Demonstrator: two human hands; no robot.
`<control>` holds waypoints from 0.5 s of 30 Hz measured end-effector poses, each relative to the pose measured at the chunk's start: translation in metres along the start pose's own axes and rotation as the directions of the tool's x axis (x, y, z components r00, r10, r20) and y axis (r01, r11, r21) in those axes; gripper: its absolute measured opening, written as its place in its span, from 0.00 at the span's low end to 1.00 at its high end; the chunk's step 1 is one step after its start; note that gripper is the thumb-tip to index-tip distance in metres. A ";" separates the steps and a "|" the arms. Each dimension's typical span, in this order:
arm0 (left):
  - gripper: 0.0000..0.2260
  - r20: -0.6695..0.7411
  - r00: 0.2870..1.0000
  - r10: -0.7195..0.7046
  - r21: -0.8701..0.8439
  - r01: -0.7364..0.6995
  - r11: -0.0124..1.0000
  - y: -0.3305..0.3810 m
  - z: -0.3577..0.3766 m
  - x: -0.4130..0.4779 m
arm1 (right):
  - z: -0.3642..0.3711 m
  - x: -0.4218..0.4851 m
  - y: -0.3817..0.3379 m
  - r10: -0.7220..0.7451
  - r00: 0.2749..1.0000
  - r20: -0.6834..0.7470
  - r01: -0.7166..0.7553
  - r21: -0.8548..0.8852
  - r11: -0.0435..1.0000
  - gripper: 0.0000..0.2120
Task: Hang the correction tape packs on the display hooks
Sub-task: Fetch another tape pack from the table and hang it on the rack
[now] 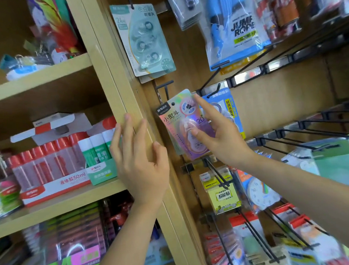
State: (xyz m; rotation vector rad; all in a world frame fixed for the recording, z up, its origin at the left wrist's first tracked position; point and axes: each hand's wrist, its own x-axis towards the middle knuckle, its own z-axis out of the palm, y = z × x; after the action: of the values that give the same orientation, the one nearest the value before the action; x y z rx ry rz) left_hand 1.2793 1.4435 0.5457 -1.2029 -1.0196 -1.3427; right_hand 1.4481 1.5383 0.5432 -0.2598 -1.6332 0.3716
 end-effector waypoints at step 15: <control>0.18 -0.025 1.000 0.015 -0.010 -0.015 1.000 -0.001 0.001 -0.001 | 0.017 -0.006 0.012 0.137 0.988 -0.077 -0.137 0.008 0.991 0.30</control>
State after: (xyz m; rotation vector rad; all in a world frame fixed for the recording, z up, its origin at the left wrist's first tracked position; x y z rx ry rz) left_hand 1.2788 1.4447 0.5446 -1.1968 -0.9852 -1.3498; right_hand 1.4307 1.5459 0.5321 -0.3814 -1.5430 0.4628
